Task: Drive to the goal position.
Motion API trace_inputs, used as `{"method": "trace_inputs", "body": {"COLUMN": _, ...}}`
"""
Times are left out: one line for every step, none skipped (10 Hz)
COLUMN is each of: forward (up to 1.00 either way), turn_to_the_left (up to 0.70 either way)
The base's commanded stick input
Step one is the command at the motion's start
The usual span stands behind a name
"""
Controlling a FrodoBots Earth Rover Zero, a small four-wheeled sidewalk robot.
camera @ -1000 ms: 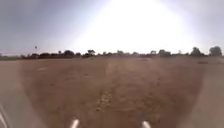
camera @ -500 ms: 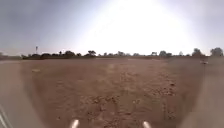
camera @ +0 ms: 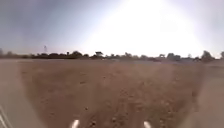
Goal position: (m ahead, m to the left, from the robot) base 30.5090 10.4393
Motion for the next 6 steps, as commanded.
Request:
{"method": "trace_inputs", "body": {"forward": 1.00, "turn_to_the_left": 0.00}}
{"method": "trace_inputs", "body": {"forward": 1.00, "turn_to_the_left": 0.03}}
{"method": "trace_inputs", "body": {"forward": 1.00, "turn_to_the_left": 0.14}}
{"method": "trace_inputs", "body": {"forward": 1.00, "turn_to_the_left": 0.40}}
{"method": "trace_inputs", "body": {"forward": 1.00, "turn_to_the_left": 0.40}}
{"method": "trace_inputs", "body": {"forward": 1.00, "turn_to_the_left": 0.32}}
